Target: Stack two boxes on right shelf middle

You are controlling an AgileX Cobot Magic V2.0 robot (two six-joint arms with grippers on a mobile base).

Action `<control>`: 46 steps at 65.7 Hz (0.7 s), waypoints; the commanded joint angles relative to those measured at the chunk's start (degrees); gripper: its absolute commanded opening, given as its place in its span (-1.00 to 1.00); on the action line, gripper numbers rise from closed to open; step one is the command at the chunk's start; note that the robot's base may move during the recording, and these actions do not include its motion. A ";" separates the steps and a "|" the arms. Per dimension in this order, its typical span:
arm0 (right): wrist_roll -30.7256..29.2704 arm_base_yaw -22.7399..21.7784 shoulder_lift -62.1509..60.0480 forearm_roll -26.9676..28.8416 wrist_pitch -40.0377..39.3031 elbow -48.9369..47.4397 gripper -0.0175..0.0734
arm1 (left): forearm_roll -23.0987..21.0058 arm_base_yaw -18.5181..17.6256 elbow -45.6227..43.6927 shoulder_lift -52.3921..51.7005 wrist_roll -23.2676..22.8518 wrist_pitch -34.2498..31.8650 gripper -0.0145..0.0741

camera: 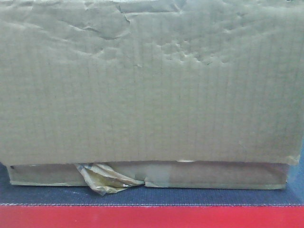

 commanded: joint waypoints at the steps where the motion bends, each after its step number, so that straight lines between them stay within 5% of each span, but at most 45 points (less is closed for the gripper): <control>1: -0.33 0.07 -0.17 -0.44 -1.39 0.01 -0.97 | 0.27 0.45 -0.74 0.23 0.92 0.40 -0.79; 17: -0.33 0.07 -0.17 -0.44 -1.39 0.01 -0.97 | 0.80 0.45 -0.74 3.66 3.93 0.18 0.08; 46: -0.33 0.07 -0.17 -0.44 -1.39 0.01 -0.97 | 0.74 0.55 -3.05 14.72 5.18 -0.74 0.09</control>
